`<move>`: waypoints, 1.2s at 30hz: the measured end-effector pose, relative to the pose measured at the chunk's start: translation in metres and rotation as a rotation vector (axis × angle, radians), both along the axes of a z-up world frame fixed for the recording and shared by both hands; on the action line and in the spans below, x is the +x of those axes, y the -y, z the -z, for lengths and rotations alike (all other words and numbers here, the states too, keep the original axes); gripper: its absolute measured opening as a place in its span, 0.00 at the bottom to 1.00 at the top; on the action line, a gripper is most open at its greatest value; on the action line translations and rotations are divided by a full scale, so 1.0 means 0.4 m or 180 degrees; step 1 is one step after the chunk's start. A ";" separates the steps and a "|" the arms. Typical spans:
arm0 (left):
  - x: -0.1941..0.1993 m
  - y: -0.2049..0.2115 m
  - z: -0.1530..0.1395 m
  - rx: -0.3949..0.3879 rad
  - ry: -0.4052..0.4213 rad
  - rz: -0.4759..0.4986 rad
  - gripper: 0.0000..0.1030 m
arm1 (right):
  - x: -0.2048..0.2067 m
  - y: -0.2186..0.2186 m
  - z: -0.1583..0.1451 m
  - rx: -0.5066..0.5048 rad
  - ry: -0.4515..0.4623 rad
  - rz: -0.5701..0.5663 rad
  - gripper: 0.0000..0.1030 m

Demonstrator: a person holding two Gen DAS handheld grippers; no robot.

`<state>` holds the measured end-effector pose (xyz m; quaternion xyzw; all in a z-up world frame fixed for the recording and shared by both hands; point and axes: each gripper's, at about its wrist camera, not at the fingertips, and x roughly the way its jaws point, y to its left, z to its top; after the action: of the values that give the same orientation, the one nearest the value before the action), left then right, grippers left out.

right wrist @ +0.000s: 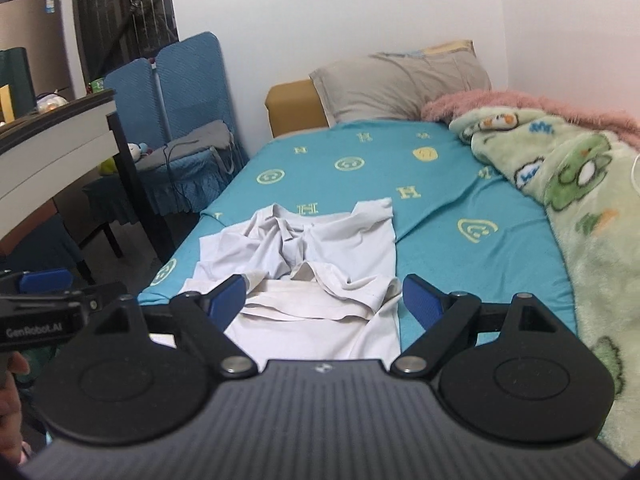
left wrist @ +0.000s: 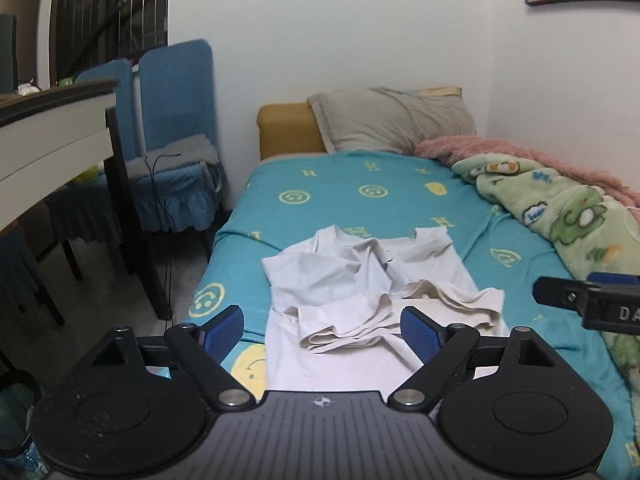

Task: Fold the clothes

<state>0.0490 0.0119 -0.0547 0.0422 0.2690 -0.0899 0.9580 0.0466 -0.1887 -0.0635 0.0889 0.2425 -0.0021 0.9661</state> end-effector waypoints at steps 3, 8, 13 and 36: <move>-0.025 -0.008 -0.003 -0.0051 0.0002 -0.0026 0.86 | -0.019 -0.002 -0.012 -0.0020 0.0056 0.0044 0.84; -0.029 -0.014 -0.002 -0.0131 -0.0022 -0.0031 0.87 | -0.034 0.000 -0.019 -0.0042 0.0102 0.0111 0.84; -0.014 -0.012 0.011 -0.0246 -0.0133 -0.0062 0.87 | -0.021 -0.003 -0.010 -0.0071 0.0049 0.0130 0.84; 0.025 -0.039 0.111 -0.0661 -0.1176 -0.0182 0.87 | -0.011 0.018 0.025 0.0130 0.0117 0.0264 0.84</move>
<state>0.0590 0.0274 -0.0992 -0.0816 0.4304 -0.0961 0.8938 0.0423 -0.1960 -0.0735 0.1185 0.2209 -0.0355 0.9674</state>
